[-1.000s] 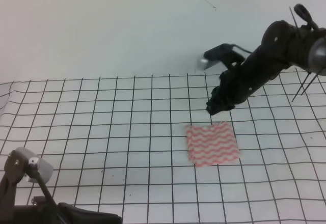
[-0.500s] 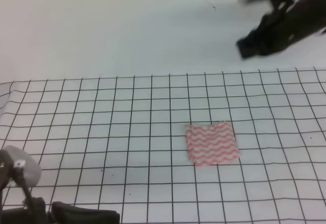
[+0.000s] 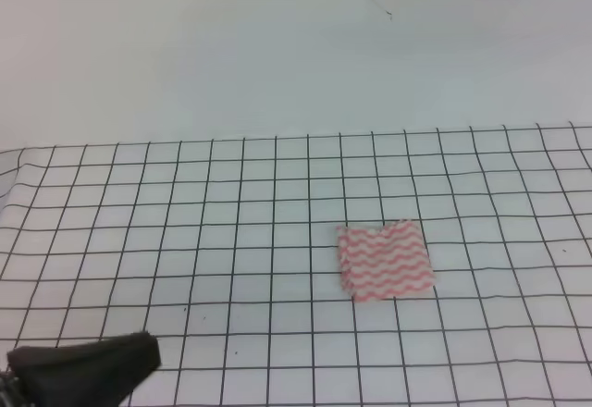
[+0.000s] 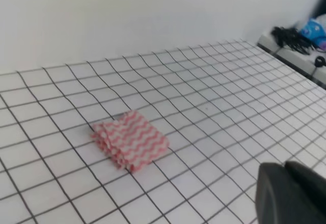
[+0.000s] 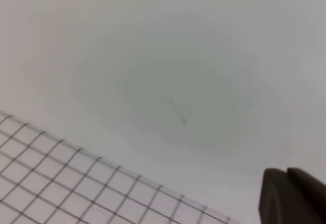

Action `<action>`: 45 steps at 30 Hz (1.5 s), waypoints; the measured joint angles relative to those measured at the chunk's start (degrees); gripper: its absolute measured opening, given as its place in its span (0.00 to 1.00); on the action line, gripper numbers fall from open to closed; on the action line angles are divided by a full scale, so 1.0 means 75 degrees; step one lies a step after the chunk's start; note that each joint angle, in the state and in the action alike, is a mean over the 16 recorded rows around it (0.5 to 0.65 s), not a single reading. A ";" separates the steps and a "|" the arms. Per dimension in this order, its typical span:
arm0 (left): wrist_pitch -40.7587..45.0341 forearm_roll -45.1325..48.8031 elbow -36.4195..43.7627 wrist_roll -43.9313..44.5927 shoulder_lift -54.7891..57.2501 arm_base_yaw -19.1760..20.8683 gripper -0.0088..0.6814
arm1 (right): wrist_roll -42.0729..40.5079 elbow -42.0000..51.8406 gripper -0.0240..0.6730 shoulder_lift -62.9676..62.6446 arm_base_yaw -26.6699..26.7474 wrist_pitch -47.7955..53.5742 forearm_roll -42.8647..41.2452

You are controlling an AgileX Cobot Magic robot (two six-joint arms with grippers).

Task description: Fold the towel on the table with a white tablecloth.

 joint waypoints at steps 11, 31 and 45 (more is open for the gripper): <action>-0.0877 0.0000 0.0000 -0.0160 -0.0338 0.0000 0.01 | 0.1045 0.4582 0.03 -0.4264 0.0000 -0.1773 -0.1111; -0.1000 -0.0014 0.0000 -0.0129 -0.0354 0.0000 0.01 | 0.1270 0.7444 0.03 -0.6454 0.0000 -0.1403 -0.1149; -0.1000 -0.0014 0.0000 -0.0021 -0.0354 0.0000 0.01 | 0.1266 0.7444 0.03 -0.6450 0.0000 -0.1148 -0.1149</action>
